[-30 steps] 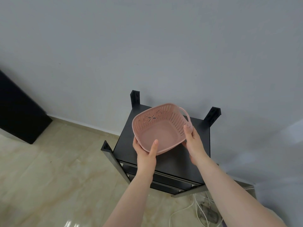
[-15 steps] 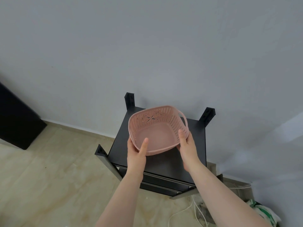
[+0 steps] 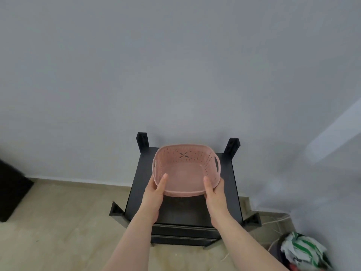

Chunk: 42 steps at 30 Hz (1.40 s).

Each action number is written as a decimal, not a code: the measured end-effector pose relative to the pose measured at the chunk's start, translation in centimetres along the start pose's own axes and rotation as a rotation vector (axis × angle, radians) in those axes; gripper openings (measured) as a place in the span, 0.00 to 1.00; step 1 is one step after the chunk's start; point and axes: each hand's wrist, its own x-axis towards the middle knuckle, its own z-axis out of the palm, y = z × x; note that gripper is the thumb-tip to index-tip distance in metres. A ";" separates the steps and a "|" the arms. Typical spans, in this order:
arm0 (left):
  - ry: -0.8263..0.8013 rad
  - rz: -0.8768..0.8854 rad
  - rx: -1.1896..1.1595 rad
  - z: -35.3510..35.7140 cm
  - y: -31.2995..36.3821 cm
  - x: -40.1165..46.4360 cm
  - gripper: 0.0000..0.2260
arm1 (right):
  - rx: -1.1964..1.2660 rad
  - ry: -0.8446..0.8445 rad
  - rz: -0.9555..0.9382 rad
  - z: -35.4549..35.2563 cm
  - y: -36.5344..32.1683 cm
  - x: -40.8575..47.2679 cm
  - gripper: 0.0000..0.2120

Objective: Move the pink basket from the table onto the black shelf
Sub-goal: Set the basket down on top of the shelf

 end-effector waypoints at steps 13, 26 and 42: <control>-0.126 0.047 0.006 -1.2 -0.7 1.0 0.38 | 0.024 0.112 -0.009 1.2 0.9 0.0 0.28; -0.165 0.070 0.025 -1.7 -0.8 1.5 0.36 | 0.150 0.032 0.005 0.2 1.3 -0.6 0.21; -0.160 0.086 -0.012 -1.5 -1.4 1.9 0.34 | 0.145 0.014 -0.089 0.1 1.6 -0.5 0.15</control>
